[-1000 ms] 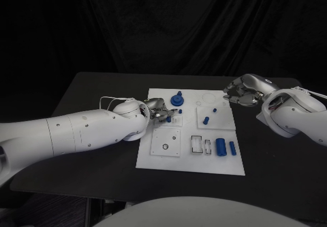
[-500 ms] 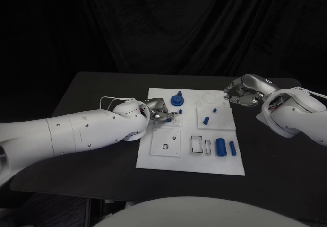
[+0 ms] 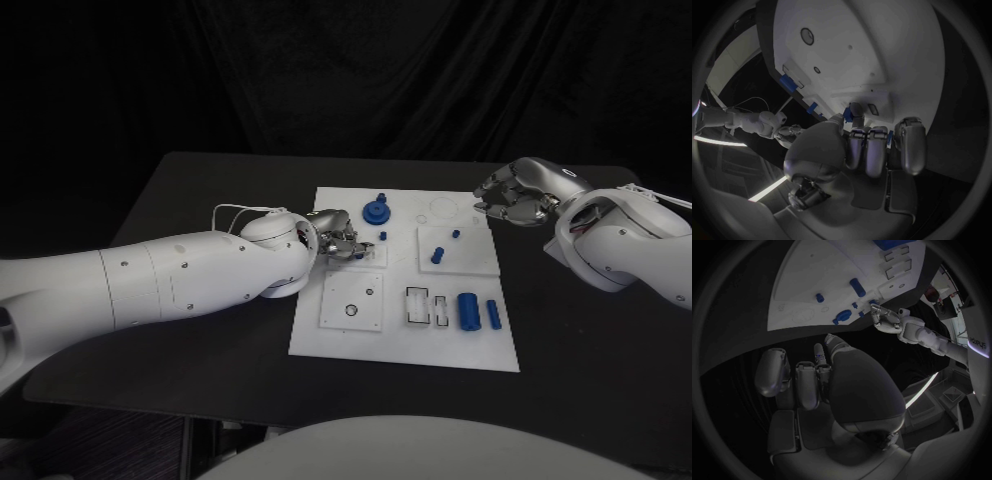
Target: Assemble the parts on the task board
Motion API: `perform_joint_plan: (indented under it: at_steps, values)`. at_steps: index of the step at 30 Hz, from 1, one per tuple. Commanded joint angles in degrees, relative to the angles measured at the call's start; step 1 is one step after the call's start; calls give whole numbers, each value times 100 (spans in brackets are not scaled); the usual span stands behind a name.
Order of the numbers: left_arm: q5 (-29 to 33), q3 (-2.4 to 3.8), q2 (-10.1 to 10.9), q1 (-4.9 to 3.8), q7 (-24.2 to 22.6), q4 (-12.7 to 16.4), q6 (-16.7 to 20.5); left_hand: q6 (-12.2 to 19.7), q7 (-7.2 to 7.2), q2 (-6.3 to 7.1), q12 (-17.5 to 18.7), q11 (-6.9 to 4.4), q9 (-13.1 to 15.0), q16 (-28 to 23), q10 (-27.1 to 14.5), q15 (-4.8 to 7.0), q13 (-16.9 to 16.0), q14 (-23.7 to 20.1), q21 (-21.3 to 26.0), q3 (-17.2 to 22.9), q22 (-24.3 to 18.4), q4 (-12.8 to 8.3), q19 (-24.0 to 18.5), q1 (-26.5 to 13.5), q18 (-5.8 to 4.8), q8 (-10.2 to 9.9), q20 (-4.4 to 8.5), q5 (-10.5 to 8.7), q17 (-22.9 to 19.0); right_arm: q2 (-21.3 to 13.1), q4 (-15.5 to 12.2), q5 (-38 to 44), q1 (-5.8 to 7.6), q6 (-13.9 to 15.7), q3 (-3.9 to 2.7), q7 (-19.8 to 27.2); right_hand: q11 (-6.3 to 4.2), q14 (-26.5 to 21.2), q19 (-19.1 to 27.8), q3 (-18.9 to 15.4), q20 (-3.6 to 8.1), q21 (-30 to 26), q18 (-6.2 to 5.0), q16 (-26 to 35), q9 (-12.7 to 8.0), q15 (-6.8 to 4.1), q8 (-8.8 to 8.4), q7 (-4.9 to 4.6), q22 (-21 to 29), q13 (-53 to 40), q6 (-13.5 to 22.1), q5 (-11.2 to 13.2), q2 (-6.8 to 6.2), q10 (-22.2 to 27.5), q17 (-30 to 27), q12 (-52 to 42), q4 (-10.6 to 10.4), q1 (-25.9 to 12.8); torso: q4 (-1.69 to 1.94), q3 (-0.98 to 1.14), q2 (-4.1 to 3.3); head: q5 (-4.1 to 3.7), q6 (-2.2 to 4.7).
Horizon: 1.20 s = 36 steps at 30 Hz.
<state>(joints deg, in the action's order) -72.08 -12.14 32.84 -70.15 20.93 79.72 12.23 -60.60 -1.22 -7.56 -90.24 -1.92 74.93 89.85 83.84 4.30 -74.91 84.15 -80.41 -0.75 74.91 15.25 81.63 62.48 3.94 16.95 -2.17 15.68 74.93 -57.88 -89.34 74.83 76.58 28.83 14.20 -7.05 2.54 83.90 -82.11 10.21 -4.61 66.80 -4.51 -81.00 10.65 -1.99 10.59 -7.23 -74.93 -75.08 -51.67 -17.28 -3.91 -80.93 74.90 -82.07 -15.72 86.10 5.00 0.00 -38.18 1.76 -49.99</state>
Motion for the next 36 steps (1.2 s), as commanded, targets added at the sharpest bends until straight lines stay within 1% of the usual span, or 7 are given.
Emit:
perform_joint_plan:
  at_steps: [1,6,12,13,18,21,36]
  values:
    - [32,4,-4,12,-66,18,-81,9,19,6,24,-37,36,15,616,36,-1509,585,26,45,883,-9,3,99,-91,-28,27,32,1507,-9,-10,9,-15,-48,-3,-105,0,242,55,41,2,-21,-35,13,-7,46,-34,-18,-857,-98,-42,-34,-11,43,348,29,-3,56,9,4,-6,-17,-1]
    - [32,4,-3,16,-67,13,-79,21,27,31,24,-42,36,15,616,41,-1509,585,38,151,889,-43,1,271,-90,-53,30,107,1507,-17,-14,8,-15,-62,-3,-122,0,239,60,46,2,-36,-38,19,-8,46,-37,-18,-853,-73,-43,-40,-12,60,341,46,-1,61,12,6,-7,-15,-1]
    - [32,4,5,19,-75,10,-39,33,30,62,24,-47,33,15,616,44,-1509,585,50,264,895,-66,-1,403,-88,-79,34,204,1507,-15,-9,-8,-16,-76,-3,-136,0,228,71,57,2,-65,-43,41,-10,46,-42,-18,-845,-33,-46,-49,-16,88,314,74,5,72,-6,5,-6,13,-1]
    - [32,4,7,20,-75,10,-35,36,31,75,24,-48,32,15,616,44,-1509,585,56,298,895,-70,-4,436,-87,-86,35,248,1507,-14,-8,-11,-16,-77,-3,-137,0,228,71,57,2,-65,-43,41,-10,46,-42,-18,-845,-33,-46,-49,-16,88,314,74,5,72,-7,5,-6,15,-1]
    - [32,4,23,22,-72,13,-11,40,32,100,24,-49,31,15,616,46,-1509,585,73,366,893,-74,-13,492,-84,-99,36,315,1507,-11,-4,-19,-16,-84,-3,-143,0,222,77,64,2,-82,-46,54,-11,46,-45,-18,-841,-16,-48,-53,-17,99,300,87,9,80,-7,4,-5,20,-1]
    - [32,4,37,23,-70,15,6,41,32,107,24,-49,31,15,616,46,-1509,585,75,382,893,-76,-14,504,-83,-102,37,330,1507,-10,1,-21,-18,-93,-3,-152,0,222,77,64,2,-82,-46,54,-11,46,-45,-18,-841,-16,-48,-53,-17,99,300,87,9,80,0,3,-7,15,-1]
    - [32,4,56,27,-34,13,36,57,31,150,24,-49,29,15,616,45,-1509,585,125,505,877,-103,-50,604,-72,-125,37,379,1507,-9,10,-23,-26,-120,-3,-180,0,212,92,80,2,-125,-54,75,-14,46,-54,-20,-829,35,-49,-64,-19,131,275,122,18,96,2,-5,-9,7,-1]
